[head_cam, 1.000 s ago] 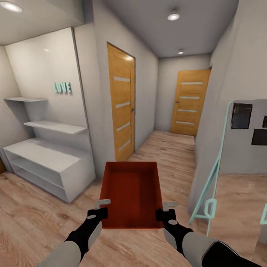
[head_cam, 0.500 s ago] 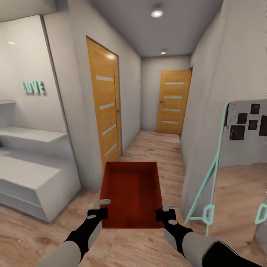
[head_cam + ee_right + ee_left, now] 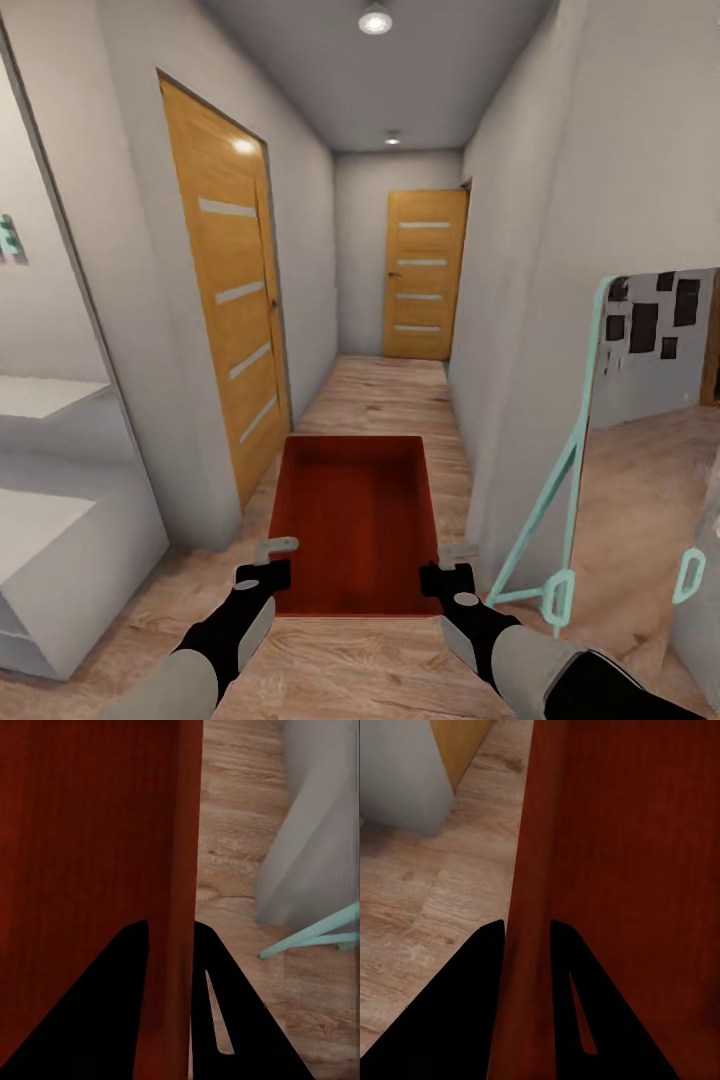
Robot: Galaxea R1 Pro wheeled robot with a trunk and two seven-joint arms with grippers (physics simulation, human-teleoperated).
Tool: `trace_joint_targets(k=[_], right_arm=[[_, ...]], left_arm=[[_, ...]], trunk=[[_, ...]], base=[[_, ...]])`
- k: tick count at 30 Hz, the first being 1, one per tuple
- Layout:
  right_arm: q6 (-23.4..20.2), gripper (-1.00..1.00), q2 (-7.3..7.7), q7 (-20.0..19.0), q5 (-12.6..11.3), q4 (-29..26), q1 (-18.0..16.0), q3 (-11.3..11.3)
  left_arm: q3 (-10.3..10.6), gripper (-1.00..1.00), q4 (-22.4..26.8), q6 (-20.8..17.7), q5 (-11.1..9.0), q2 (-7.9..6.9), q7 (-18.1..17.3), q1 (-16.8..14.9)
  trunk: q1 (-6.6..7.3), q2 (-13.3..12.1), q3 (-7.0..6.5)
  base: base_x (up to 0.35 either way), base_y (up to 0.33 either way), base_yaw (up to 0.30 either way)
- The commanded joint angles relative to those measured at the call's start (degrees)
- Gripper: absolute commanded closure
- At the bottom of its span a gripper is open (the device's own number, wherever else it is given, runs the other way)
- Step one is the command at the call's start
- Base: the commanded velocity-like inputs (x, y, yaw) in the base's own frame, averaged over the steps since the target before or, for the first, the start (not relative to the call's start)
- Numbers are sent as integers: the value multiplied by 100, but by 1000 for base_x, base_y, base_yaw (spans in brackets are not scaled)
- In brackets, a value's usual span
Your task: Move the two storage containers from the living room to the garage. In the garage, place one container on the floor and stack the other container on top of it (either order is fine).
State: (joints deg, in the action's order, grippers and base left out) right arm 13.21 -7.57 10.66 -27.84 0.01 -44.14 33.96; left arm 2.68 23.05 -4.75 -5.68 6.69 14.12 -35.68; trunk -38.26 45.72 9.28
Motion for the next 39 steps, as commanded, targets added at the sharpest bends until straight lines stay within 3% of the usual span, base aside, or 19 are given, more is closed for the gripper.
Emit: trace_joint_targets(k=[1,24,39], right_arm=[[33,100,126,7,86,-28,-7,-425],[33,100,124,7,86,-28,-7,-425],[33,100,124,7,86,-28,-7,-425]], left_arm=[[-363,100,7,-35,-135,-130,56,-1],[-357,100,7,-35,-135,-126,56,-2],[-356,100,7,-35,-135,-127,56,-1]], trunk=[[-4,7,8],[-4,7,8],[-4,7,8]], base=[[323,175,-291],[323,173,-46],[323,98,-216]])
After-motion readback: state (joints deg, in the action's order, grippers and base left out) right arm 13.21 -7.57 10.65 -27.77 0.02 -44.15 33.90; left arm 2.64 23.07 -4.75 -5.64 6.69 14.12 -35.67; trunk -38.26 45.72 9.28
